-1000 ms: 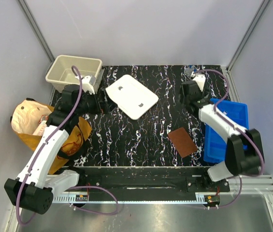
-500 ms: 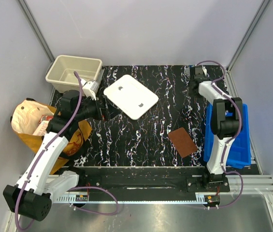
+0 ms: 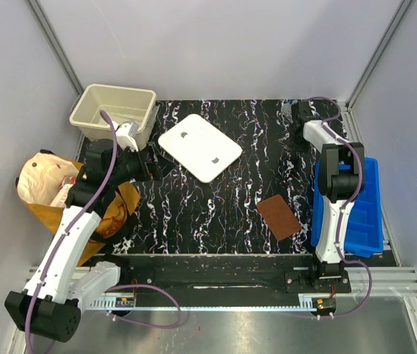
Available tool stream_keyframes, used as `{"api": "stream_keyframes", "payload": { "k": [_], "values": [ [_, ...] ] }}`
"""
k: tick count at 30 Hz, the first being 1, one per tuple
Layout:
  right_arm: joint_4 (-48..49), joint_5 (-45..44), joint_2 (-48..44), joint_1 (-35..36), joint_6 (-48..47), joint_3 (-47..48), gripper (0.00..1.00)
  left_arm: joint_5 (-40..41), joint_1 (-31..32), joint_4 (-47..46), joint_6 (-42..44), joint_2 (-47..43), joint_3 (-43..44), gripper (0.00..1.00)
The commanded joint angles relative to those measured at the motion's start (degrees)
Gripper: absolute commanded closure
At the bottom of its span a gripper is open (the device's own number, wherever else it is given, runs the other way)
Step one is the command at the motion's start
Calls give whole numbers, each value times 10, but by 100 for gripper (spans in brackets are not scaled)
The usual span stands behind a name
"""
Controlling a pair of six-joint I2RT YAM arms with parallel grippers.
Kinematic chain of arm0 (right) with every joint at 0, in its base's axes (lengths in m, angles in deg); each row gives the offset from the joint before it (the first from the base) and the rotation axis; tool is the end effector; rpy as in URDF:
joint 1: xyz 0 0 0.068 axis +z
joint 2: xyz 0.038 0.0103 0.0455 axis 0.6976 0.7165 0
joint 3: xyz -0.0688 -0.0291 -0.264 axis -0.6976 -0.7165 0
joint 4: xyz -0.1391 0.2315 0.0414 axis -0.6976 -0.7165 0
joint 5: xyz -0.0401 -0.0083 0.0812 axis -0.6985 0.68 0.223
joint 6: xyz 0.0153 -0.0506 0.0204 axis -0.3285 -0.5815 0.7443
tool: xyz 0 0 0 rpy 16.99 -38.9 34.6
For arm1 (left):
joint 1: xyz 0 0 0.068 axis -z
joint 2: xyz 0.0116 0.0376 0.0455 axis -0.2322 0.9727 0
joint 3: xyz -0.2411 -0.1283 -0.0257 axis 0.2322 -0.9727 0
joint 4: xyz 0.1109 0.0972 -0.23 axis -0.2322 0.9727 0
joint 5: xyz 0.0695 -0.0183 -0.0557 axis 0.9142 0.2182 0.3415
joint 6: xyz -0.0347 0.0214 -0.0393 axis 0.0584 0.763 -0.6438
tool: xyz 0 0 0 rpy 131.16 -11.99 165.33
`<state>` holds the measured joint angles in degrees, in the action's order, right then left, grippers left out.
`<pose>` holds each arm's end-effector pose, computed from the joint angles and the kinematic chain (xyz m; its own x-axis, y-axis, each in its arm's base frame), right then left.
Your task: Organize the chemistry lab equipment
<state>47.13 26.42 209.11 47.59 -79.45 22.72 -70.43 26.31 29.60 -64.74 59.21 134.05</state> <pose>0.4809 0.0187 0.1604 -0.8592 0.1212 -0.4971 0.2093 0.9698 -0.1254 0.2098 -0.0643 0.3469 -0.5916 -0.2239 -0.7745 0.3607 0.7857 -0.5026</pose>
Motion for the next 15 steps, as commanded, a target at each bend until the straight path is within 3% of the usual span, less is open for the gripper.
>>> {"api": "stream_keyframes", "payload": {
  "k": [1, 3, 6, 12, 15],
  "values": [
    [-16, 17, -1, -6, 1, 16, 60, 19, -2, -26, 6, -23, 1, 4],
    [-16, 26, 2, -6, -2, 18, 61, 18, -2, -24, 7, -16, 3, 5],
    [-18, 40, 9, -6, -7, 19, 71, 25, -4, -15, 7, -5, 5, 7],
    [-35, 50, 18, -6, -6, 18, 71, 25, -9, -19, 9, -8, 1, 9],
    [-39, 60, 16, -6, -9, 16, 83, 29, -10, -19, 11, -10, 1, 10]
  ]
}}
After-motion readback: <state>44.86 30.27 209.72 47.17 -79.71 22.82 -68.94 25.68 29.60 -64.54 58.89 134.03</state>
